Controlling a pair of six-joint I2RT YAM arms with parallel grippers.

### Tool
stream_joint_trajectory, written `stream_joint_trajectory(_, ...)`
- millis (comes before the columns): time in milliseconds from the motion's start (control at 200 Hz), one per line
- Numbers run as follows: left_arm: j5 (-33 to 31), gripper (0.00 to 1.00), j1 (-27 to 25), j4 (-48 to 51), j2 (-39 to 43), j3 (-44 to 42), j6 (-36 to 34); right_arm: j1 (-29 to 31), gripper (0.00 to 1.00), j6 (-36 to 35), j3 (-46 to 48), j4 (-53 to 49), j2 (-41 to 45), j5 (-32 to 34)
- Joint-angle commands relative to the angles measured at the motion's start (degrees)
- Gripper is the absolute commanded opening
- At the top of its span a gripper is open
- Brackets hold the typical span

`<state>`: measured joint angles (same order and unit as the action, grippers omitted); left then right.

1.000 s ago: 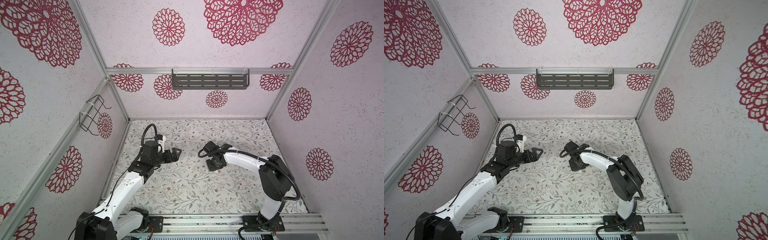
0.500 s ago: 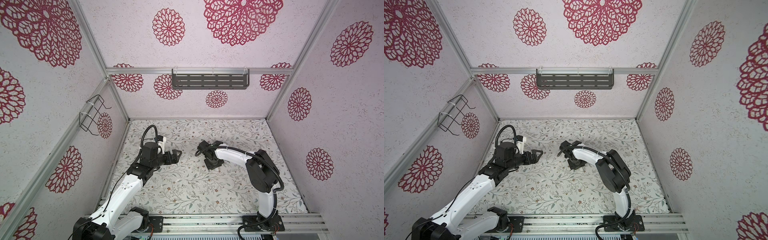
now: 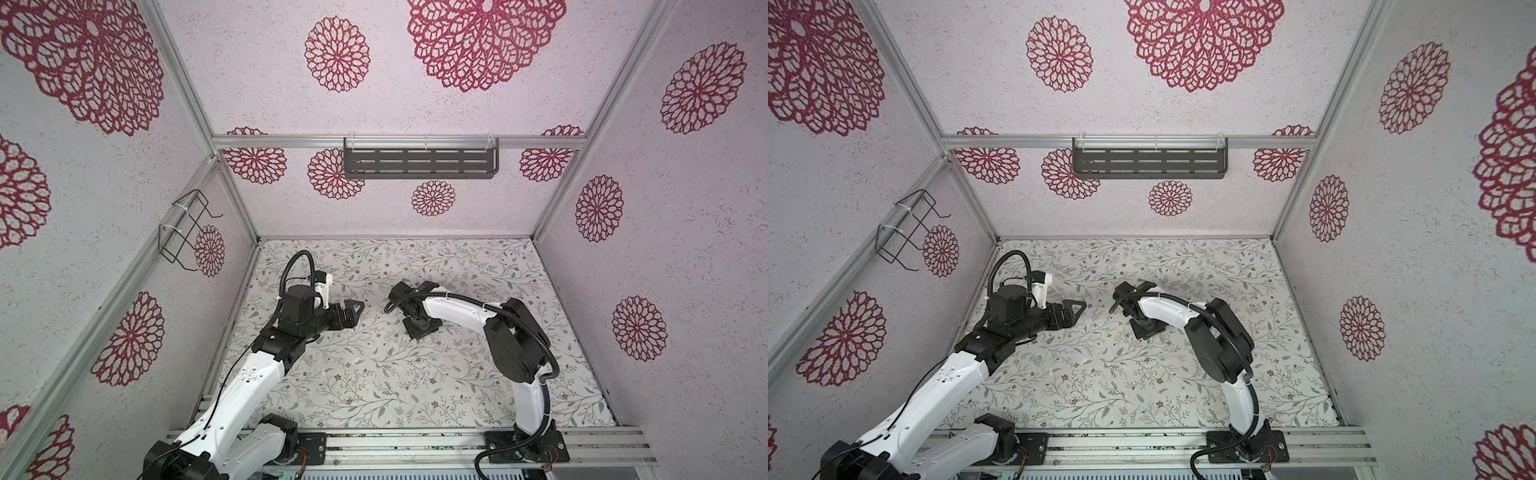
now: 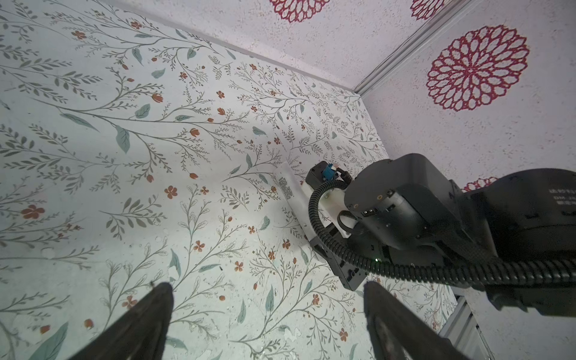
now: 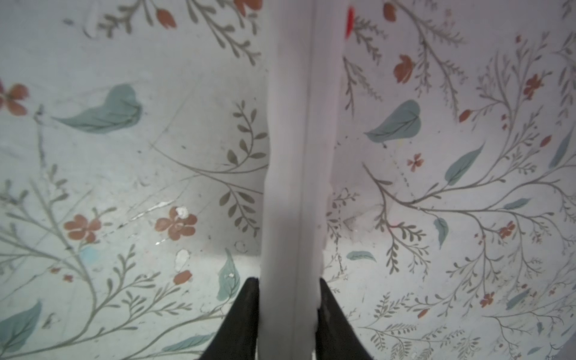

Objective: Load the batteries into the remote control
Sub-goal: 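Set the remote flat on the table and open the right gripper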

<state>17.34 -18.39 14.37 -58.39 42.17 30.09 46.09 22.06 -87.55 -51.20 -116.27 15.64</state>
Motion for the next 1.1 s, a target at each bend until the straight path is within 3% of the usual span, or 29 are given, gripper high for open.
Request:
stream_joint_trajectory(0, -0.2, 0.97, -0.3, -1.1, 1.3, -0.9, -1.1, 0.4, 0.38, -0.6, -1.4, -0.3, 1.0, -1.8)
stream_joint_trajectory(160, -0.5, 0.97, -0.3, -0.7, 1.8, -0.5, -1.1, 0.2, 0.47, -0.8, -0.8, 2.7, 2.3, -5.7)
stream_joint_trajectory(415, -0.5, 0.98, -0.3, -0.3, 2.7, -0.3, -1.0, -1.6, 0.49, -1.2, 2.2, 8.7, 7.4, -12.7)
stream_joint_trajectory(590, 1.9, 0.97, -0.4, -1.1, 2.3, -0.2, -0.7, -4.9, 0.59, -2.8, 6.8, 13.7, 13.3, -17.7)
stream_joint_trajectory(870, 4.6, 0.98, -0.5, -1.2, -0.5, 0.4, -0.8, -12.8, 0.74, -7.9, 16.4, 23.5, 22.3, -18.2)
stream_joint_trajectory(980, 2.6, 0.97, -0.4, -1.4, -2.4, 1.5, -1.2, -16.5, 0.83, -11.0, 22.2, 31.1, 27.0, -16.1)
stream_joint_trajectory(1096, -3.8, 0.97, -0.4, -0.9, -4.1, 4.0, -2.8, -20.0, 0.9, -14.9, 27.5, 38.8, 31.4, -11.2)
